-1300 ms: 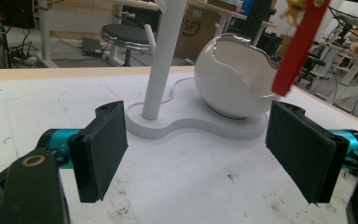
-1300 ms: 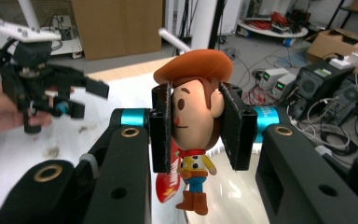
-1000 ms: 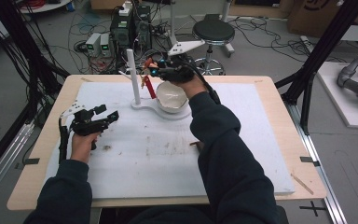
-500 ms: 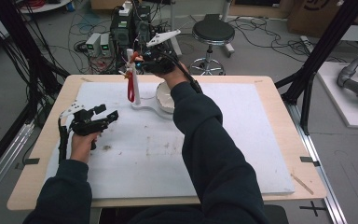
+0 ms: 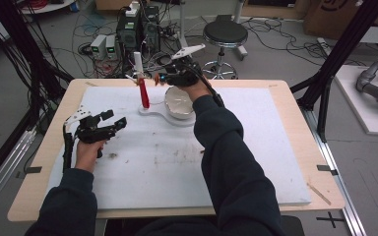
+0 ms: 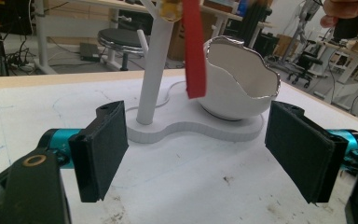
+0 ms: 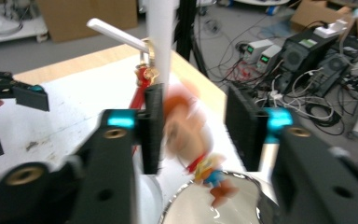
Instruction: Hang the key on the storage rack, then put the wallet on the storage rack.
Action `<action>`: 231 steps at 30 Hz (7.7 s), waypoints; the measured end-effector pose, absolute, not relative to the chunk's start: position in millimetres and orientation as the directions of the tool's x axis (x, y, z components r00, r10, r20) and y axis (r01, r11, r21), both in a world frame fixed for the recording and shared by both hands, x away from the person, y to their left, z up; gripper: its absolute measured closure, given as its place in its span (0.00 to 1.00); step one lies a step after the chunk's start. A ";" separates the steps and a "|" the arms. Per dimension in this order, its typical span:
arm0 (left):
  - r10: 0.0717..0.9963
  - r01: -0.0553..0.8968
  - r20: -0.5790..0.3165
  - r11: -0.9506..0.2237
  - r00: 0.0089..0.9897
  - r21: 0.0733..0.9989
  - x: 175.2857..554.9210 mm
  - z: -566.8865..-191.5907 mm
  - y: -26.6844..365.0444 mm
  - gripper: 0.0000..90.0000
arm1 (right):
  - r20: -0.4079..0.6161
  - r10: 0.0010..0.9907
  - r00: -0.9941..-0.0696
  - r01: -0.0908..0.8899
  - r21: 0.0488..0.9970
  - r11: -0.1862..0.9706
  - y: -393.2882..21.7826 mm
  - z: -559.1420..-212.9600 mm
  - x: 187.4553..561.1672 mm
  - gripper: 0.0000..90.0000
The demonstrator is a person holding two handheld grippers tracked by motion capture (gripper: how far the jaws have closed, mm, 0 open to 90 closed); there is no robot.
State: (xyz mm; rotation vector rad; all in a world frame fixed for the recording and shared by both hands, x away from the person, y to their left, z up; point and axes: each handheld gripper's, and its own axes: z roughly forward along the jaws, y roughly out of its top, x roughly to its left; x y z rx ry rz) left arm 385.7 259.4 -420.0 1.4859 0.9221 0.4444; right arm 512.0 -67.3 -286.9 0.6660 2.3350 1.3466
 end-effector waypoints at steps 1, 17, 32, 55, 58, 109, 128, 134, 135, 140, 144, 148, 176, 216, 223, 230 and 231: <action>0.758 0.278 -0.244 0.086 0.605 0.957 385.6 -419.9 259.2 0.23 | -0.062 0.573 -0.817 0.229 0.877 0.422 -71.7 -287.8 510.3 0.58; 0.759 0.265 -0.206 0.045 0.618 0.963 383.3 -418.2 251.3 0.23 | -0.130 0.716 -0.686 0.282 0.860 0.426 -219.5 -327.7 447.5 0.31; 0.767 0.257 -0.180 0.020 0.615 0.966 383.2 -418.0 249.6 0.24 | -0.028 0.855 -0.519 0.396 0.878 0.269 -318.7 -395.2 386.9 0.26; 0.762 0.264 -0.184 0.018 0.620 0.964 385.2 -419.2 247.5 0.24 | -0.036 0.861 -0.508 0.402 0.874 0.274 -325.7 -398.4 378.0 0.26; 0.762 0.262 -0.188 0.026 0.620 0.965 385.4 -419.1 247.9 0.24 | -0.024 0.854 -0.520 0.410 0.870 0.274 -325.2 -399.3 377.1 0.26; 0.558 0.395 -0.302 -0.052 0.773 0.917 395.9 -425.8 164.5 0.26 | -0.089 0.370 -0.925 0.189 0.736 0.650 -212.5 -420.5 371.0 0.49; 0.294 0.496 -0.416 -0.297 0.861 0.816 399.6 -453.0 86.0 0.45 | -0.208 0.301 -0.931 0.050 0.743 0.667 -195.2 -415.5 368.0 0.58; 0.253 0.508 -0.448 -0.282 0.858 0.814 400.2 -454.2 79.5 0.51 | -0.158 0.315 -0.936 0.090 0.756 0.648 -196.4 -416.9 371.4 0.60; 0.249 0.503 -0.444 -0.288 0.861 0.815 399.9 -453.9 79.5 0.55 | -0.154 0.317 -0.936 0.095 0.757 0.646 -196.7 -417.1 372.2 0.60; 0.292 0.518 -0.441 -0.290 0.849 0.805 400.4 -454.0 79.1 0.71 | -0.119 0.329 -0.937 0.125 0.765 0.631 -197.5 -418.6 375.1 0.61; 0.305 0.504 -0.419 -0.303 0.855 0.809 399.3 -452.6 79.7 0.80 | -0.108 0.338 -0.935 0.139 0.766 0.628 -198.0 -419.6 376.6 0.61; 0.305 0.482 -0.394 -0.313 0.867 0.818 397.5 -451.0 79.0 0.80 | -0.074 0.358 -0.931 0.177 0.765 0.620 -198.7 -421.7 378.9 0.58; 0.269 0.503 -0.432 -0.320 0.861 0.803 396.2 -450.9 73.5 0.60 | 0.077 0.333 -0.940 0.268 0.769 0.580 -201.4 -423.7 380.5 0.57; 0.349 0.567 -0.460 -0.336 0.817 0.752 390.4 -450.9 80.0 0.44 | 0.154 0.354 -0.922 0.359 0.679 0.640 -221.8 -426.2 382.5 0.58; 0.403 0.591 -0.465 -0.284 0.788 0.755 402.0 -450.4 72.7 0.44 | 0.036 0.535 -0.844 0.394 0.718 0.574 -230.8 -422.7 390.6 0.61; 0.449 0.608 -0.447 -0.331 0.774 0.721 414.9 -453.0 43.5 0.43 | -0.066 0.640 -0.766 0.392 0.741 0.546 -225.5 -420.6 392.0 0.61; 0.455 0.599 -0.430 -0.342 0.780 0.724 416.2 -452.8 41.3 0.45 | -0.068 0.640 -0.766 0.390 0.742 0.546 -225.4 -420.6 391.9 0.61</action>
